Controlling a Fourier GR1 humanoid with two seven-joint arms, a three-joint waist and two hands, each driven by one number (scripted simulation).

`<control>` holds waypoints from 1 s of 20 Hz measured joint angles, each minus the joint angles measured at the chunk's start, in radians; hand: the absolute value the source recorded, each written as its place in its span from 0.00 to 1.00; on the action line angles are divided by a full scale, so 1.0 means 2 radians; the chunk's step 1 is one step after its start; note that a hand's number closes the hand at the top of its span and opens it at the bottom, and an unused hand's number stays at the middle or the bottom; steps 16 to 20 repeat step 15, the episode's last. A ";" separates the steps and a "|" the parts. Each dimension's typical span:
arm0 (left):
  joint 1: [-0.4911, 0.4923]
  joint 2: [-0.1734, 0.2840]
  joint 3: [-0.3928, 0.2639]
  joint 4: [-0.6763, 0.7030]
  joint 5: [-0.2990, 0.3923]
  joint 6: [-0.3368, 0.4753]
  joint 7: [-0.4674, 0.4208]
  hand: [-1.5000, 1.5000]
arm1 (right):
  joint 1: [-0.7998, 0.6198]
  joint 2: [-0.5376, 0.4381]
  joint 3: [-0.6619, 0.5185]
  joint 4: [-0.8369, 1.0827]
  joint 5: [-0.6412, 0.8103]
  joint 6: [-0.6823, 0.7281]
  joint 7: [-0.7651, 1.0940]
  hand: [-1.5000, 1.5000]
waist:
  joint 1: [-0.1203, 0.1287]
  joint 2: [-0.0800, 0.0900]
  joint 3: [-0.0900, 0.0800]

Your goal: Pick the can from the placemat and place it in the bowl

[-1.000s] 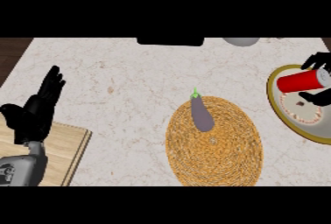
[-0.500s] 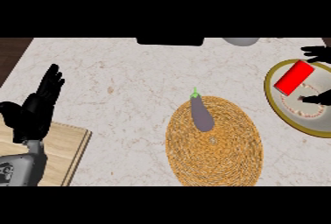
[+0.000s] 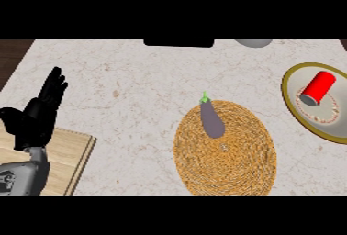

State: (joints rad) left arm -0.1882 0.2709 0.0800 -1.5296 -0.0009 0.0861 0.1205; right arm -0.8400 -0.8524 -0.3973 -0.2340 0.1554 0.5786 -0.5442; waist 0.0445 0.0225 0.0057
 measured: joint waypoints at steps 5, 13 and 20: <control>0.005 -0.003 -0.001 -0.006 -0.001 0.002 0.000 0.50 | 0.029 -0.048 -0.014 0.016 -0.014 0.035 0.012 0.00 | -0.001 0.002 0.002; 0.005 -0.003 0.002 -0.004 0.003 -0.002 -0.001 0.50 | 0.054 -0.082 -0.037 0.020 -0.047 0.088 0.051 0.00 | -0.003 0.003 0.004; 0.005 0.000 0.006 -0.003 0.006 -0.005 -0.002 0.50 | 0.055 -0.085 -0.045 0.018 -0.058 0.097 0.061 0.00 | -0.003 0.003 0.004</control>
